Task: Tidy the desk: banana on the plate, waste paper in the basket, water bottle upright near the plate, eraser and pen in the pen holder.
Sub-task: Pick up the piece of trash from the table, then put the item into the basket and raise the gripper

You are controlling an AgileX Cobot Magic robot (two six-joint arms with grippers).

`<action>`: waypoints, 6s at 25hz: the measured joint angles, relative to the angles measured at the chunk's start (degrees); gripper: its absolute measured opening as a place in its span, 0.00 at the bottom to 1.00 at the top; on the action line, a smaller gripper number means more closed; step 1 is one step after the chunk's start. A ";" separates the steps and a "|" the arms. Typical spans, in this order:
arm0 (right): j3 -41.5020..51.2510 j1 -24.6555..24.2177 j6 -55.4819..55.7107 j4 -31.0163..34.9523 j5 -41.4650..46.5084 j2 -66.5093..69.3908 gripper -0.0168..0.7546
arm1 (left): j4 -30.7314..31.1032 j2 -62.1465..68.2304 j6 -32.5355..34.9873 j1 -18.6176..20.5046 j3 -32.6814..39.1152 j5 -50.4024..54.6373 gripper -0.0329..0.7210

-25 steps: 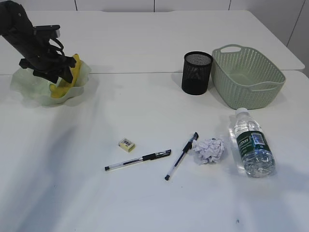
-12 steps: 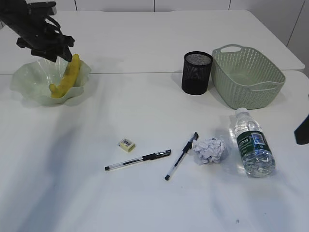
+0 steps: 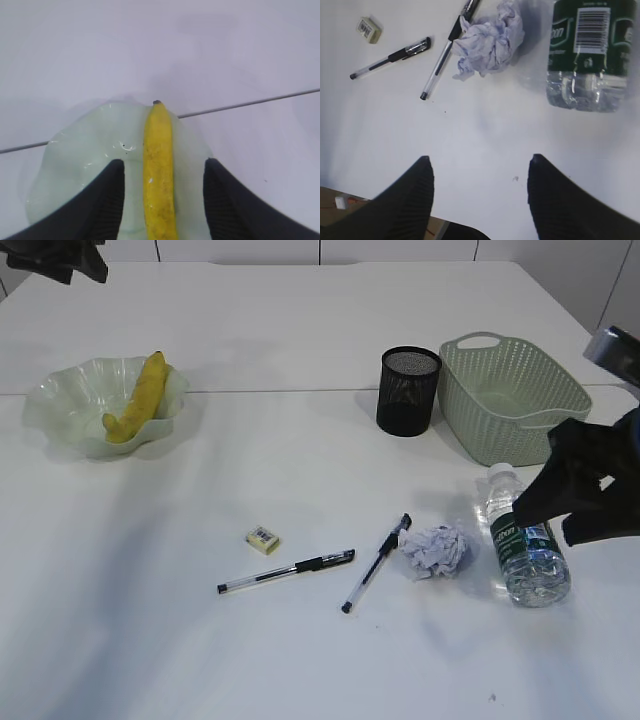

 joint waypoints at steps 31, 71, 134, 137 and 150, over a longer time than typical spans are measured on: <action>-17.41 8.04 -61.71 -1.62 1.83 22.07 0.60 | 4.04 -12.03 0.00 0.00 -0.14 9.62 0.52; -23.06 12.79 -61.21 -14.83 -2.26 33.63 0.60 | 4.60 -12.03 0.09 0.00 -0.14 12.82 0.52; -51.11 12.75 -17.56 -22.04 -11.80 36.00 0.05 | 5.28 -12.03 0.22 0.00 -0.14 15.55 0.44; -51.11 11.03 -14.08 -22.78 -14.82 36.00 0.05 | 5.28 -12.03 0.22 0.00 -0.14 15.55 0.44; -51.11 4.81 -6.91 -27.40 -21.56 36.13 0.05 | 5.17 -12.03 0.22 0.00 -0.14 16.16 0.44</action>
